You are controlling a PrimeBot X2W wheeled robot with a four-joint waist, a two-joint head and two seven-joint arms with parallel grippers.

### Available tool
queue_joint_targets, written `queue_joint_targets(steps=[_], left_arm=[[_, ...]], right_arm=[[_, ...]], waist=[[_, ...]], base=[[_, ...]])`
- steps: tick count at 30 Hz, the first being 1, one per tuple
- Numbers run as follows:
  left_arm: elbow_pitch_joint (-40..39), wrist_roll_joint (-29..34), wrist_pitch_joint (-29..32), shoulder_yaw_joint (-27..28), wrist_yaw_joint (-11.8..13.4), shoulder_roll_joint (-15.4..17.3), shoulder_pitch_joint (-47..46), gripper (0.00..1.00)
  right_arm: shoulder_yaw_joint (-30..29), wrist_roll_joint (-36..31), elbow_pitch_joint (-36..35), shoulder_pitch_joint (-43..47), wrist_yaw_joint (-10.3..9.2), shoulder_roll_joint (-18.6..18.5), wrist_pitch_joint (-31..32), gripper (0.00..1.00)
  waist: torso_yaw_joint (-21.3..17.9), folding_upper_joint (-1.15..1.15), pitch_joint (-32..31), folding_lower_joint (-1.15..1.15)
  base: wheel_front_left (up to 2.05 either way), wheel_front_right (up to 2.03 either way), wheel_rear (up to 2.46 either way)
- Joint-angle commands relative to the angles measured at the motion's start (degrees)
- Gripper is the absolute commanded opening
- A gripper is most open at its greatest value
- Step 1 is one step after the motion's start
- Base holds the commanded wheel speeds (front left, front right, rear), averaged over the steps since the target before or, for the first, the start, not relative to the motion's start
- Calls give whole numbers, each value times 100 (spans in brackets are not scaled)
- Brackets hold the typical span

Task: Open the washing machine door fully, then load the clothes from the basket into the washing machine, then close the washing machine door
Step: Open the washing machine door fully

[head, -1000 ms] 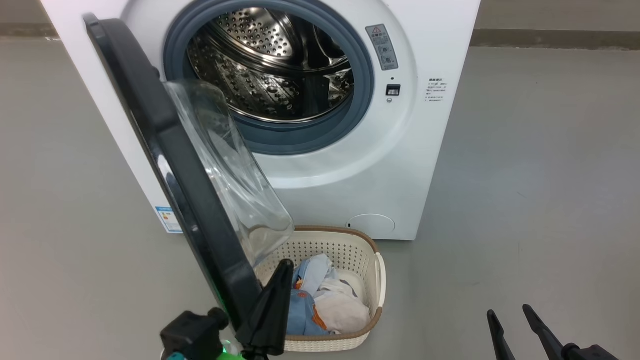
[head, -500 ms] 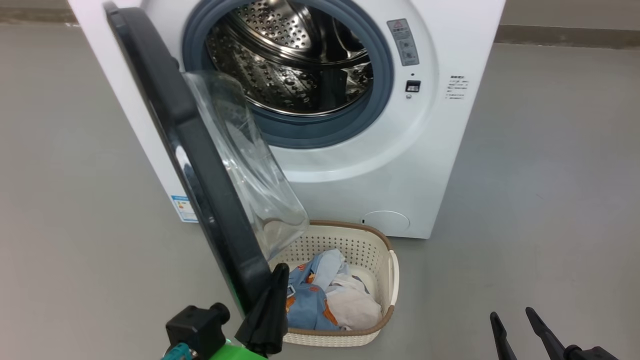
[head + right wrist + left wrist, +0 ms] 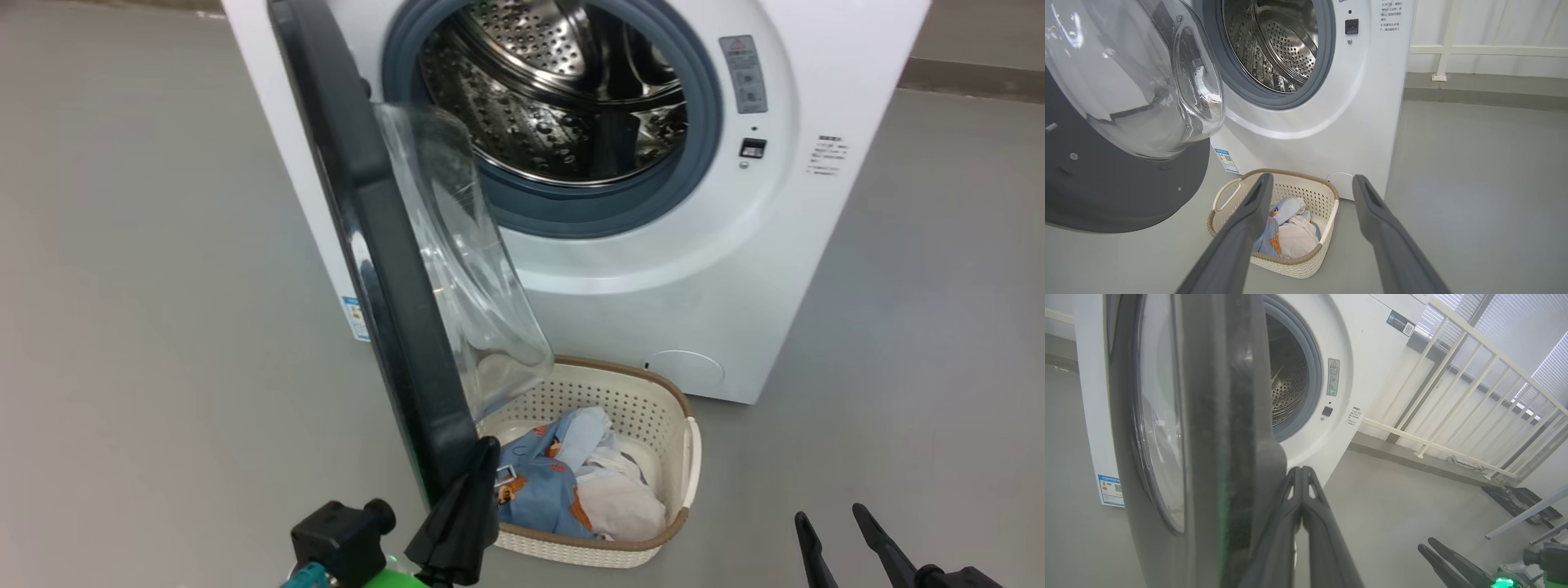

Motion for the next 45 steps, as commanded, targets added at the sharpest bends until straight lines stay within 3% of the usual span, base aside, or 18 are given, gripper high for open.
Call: queue_joint_targets(steps=[1, 14, 26, 35, 45], left_arm=[[-44, -43, -96, 270, 111, 31, -317, 0], [281, -64, -264, 480, 335, 89, -420, 0], [596, -205, -536, 1230, 569, 348, -511, 0], [1627, -307, -937, 1826, 529, 593, -1121, 0], [3095, -351, -1275, 2459, 353, 939, -1945, 0]], right_arm=[[145, 82, -106, -144, 35, -75, -69, 100], [211, 107, -59, -147, 35, -114, -69, 100], [263, 103, -35, -208, 35, -140, -69, 100], [358, 108, -19, -248, 35, -177, -69, 100], [457, 125, 25, -230, 35, -229, -69, 100]], waist=[[183, 0, 15, 0], [635, 0, 61, 0], [1212, 0, 236, 0], [1353, 0, 277, 0], [1222, 0, 295, 0]], base=[[0, 0, 0], [0, 0, 0], [0, 0, 0], [0, 0, 0], [0, 0, 0]])
